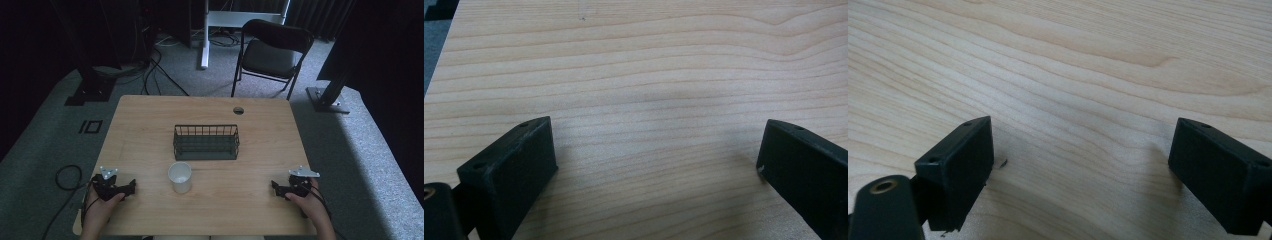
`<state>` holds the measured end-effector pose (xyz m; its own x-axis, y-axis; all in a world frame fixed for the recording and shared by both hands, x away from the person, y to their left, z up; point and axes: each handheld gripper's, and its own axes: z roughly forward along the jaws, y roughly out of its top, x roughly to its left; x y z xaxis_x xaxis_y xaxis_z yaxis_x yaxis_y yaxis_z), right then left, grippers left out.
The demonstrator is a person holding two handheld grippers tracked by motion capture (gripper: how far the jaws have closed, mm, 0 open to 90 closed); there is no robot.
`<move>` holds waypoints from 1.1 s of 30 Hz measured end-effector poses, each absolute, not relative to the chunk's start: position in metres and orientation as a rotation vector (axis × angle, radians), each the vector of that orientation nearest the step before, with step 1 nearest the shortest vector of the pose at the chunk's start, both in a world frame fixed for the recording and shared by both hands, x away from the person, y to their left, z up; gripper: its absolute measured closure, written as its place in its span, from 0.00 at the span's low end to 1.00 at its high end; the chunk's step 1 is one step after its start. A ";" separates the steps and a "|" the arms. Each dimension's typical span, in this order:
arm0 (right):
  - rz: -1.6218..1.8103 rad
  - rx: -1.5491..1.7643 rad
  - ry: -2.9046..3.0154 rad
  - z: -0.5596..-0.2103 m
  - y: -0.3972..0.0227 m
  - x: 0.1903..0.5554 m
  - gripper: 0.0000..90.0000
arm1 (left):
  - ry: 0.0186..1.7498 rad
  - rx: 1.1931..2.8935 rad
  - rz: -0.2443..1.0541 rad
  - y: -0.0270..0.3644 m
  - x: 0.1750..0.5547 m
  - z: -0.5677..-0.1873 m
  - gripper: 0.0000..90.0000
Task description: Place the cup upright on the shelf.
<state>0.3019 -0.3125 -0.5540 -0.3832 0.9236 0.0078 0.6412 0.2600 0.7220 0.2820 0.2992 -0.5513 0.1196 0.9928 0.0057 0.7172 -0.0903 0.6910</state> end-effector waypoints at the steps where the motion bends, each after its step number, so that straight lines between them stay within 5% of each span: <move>1: 0.911 1.420 2.119 -0.554 -0.313 0.302 0.12 | 1.652 1.867 0.669 0.299 0.282 -0.551 0.03; 33: 0.903 1.413 2.132 -0.553 -0.311 0.300 0.12 | 1.651 1.869 0.670 0.299 0.282 -0.551 0.03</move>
<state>0.2996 -0.3113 -0.5530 -0.3913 0.9202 0.0044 0.6435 0.2702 0.7161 0.2821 0.2989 -0.5514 0.1202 0.9927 0.0073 0.7174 -0.0920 0.6905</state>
